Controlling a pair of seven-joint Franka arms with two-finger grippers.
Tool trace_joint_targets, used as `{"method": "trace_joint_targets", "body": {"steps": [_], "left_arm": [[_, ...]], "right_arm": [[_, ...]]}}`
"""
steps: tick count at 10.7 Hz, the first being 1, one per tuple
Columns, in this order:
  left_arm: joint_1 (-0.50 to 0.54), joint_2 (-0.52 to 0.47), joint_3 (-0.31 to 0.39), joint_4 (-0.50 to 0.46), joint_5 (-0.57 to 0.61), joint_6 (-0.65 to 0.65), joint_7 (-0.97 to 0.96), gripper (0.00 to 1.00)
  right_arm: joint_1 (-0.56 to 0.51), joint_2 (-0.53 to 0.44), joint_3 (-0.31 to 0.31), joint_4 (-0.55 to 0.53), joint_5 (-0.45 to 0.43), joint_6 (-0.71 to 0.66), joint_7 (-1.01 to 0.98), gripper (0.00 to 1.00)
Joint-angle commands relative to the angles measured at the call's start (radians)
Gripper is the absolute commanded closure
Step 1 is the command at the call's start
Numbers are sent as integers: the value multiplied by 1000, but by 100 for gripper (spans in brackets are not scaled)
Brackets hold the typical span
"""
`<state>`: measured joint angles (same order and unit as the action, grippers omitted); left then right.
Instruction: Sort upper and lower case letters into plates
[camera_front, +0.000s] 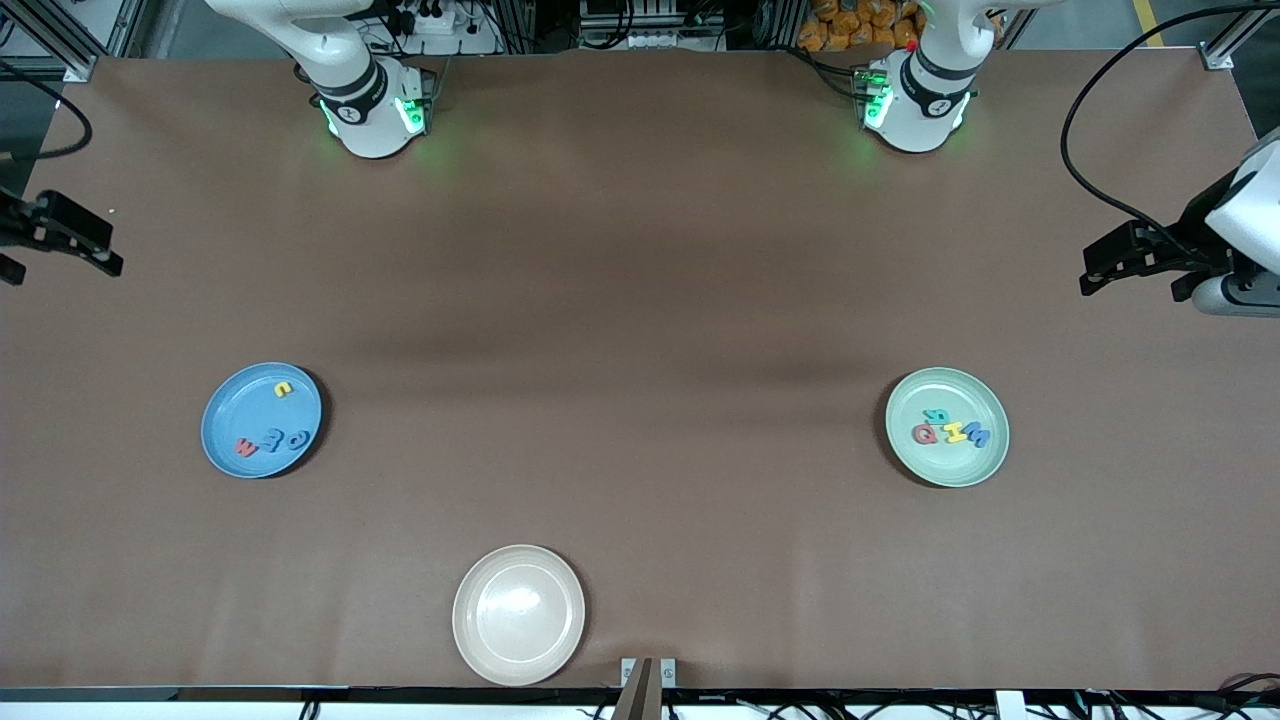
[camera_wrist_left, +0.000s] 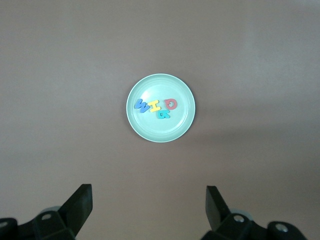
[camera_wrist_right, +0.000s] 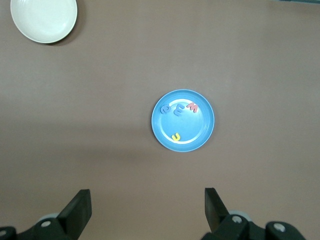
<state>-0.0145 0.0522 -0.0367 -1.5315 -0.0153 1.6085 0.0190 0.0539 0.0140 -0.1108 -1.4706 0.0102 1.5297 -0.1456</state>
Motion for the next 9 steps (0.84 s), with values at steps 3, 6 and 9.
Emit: {"method": "trace_joint_targets", "body": {"steps": [3,6,9], "left_arm": [[1,-6,-5,42,18,-18,15,0],[1,-12,-5,44,21,-18,15,0],[1,-15,-3,47,25,-44,13,0]], "right_arm": [[17,15,-18,33,30,-46,70,0],[12,18,-18,21,30,-51,72,0],[14,17,-18,16,28,-59,72,0]]}}
